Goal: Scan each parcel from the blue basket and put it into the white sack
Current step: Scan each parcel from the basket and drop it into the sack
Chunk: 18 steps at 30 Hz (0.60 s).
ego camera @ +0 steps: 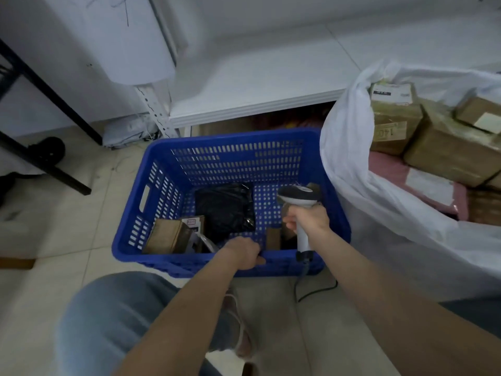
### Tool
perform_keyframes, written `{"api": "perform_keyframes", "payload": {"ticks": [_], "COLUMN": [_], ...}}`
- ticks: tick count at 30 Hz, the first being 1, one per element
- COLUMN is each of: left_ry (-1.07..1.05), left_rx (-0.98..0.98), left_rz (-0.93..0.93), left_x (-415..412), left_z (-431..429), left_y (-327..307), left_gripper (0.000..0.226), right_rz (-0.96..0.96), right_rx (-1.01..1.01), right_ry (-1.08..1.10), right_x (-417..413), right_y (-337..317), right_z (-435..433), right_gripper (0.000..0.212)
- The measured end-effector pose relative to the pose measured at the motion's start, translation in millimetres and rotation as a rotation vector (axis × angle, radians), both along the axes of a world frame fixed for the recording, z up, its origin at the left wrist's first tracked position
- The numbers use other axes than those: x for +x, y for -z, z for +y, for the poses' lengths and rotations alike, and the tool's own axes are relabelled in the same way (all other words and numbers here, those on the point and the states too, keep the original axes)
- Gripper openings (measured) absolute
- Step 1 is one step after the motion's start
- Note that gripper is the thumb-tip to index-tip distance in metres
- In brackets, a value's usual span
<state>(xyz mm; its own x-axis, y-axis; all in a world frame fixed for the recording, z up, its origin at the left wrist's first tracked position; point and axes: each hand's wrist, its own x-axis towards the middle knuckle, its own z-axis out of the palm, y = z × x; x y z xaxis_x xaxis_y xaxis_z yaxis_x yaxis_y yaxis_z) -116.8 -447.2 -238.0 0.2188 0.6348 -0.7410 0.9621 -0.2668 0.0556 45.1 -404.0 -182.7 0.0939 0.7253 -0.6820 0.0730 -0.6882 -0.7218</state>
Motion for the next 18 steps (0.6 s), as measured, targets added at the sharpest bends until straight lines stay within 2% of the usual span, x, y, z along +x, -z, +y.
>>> {"api": "perform_keyframes", "payload": {"ticks": [4, 10, 13, 15, 16, 18], "left_ry": [-0.006, -0.054, -0.065, -0.144, -0.183, -0.156], "left_rx": [-0.006, -0.135, -0.261, -0.294, -0.259, -0.055], "left_rz": [-0.032, 0.025, 0.133, 0.135, 0.091, 0.022], "left_x": [-13, -29, -27, -22, -17, -1], "left_z": [-1, 5, 20, 38, 49, 69], "left_y": [-9, -11, -17, -21, -22, -19], "left_gripper": [0.045, 0.046, 0.052, 0.049, 0.045, 0.045], "right_rz": [0.011, -0.041, -0.042, -0.055, -0.069, -0.106], "right_rx": [0.005, -0.009, -0.027, -0.023, -0.017, -0.002], "right_ry": [0.032, 0.013, 0.029, 0.048, 0.054, 0.066], "right_x": [2, 8, 13, 17, 19, 21], "right_y": [-2, 6, 8, 12, 15, 21], "right_z": [3, 1, 4, 7, 10, 16], "right_gripper": [0.015, 0.003, 0.013, 0.015, 0.014, 0.01]}}
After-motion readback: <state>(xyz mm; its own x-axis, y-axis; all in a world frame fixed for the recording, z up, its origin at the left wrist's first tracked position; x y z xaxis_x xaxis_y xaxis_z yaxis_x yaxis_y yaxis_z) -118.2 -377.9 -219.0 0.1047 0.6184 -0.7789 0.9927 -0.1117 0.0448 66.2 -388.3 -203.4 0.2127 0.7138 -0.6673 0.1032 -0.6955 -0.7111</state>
